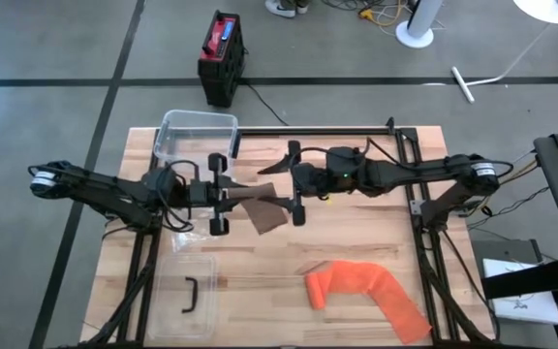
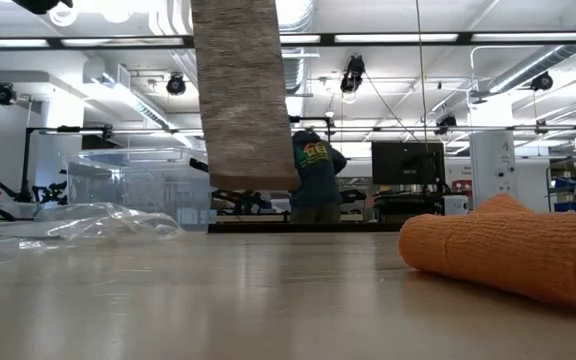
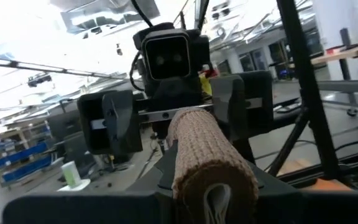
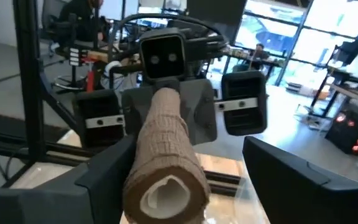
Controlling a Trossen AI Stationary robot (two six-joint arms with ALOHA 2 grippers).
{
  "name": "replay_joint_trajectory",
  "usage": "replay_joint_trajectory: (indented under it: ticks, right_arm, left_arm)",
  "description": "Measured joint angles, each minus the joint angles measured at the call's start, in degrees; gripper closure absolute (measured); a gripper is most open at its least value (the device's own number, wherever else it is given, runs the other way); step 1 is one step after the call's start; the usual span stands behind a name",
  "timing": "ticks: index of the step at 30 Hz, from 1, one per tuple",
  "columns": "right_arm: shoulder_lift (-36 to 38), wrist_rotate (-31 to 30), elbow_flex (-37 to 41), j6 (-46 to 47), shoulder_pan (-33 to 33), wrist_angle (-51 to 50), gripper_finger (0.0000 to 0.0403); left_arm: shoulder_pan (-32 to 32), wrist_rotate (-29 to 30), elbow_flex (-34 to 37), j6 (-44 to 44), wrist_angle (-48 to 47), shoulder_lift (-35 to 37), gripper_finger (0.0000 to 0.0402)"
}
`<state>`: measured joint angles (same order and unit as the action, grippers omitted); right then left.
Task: Roll bandage
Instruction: Roll the brown bandage
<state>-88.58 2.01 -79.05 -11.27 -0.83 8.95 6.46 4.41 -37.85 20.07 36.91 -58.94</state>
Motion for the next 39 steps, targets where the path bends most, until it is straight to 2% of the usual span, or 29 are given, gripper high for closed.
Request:
replay_joint_trajectory:
  ticks: [5, 14, 18, 22, 27, 32, 35, 39]
  right_arm:
    - [-1.6, 0.0, -2.7, 0.2, 0.0, -4.6, 0.0152]
    - [-1.9, 0.0, -3.4, -0.2, 0.0, -6.3, 0.0248]
    - [-1.9, -0.8, -3.9, -2.2, 0.0, -6.7, 0.0304]
    - [-1.5, -1.4, -3.9, -5.0, 0.1, -6.9, 0.0354]
    - [-0.4, -1.1, -3.9, -10.9, 0.1, -6.5, 0.0358]
    - [-0.3, -0.5, -3.9, -17.5, 0.0, -3.8, 0.0349]
    - [-0.3, -0.5, -3.9, -21.7, 0.0, -2.7, 0.0353]
    - [-0.4, 0.0, -3.9, -28.4, -0.4, -2.5, 0.0357]
  left_arm:
    - [0.0, -0.8, 0.0, 0.0, -0.8, 0.1, 0.0349]
    - [0.0, 0.2, 0.0, 0.5, -0.9, 0.6, 0.0343]
    - [0.1, 3.7, 0.0, 0.5, -1.3, 1.2, 0.0320]
    - [0.1, 8.1, 0.0, 0.4, -5.9, 4.2, 0.0281]
    - [0.1, 8.3, 0.0, -5.9, -13.6, 10.4, 0.0215]
    - [0.1, 5.9, 0.0, -14.6, -19.8, 16.9, 0.0147]
    - [0.1, 2.4, 0.0, -17.6, -21.4, 19.8, 0.0115]
    - [0.1, 1.5, -1.5, -21.6, -23.2, 21.5, 0.0086]
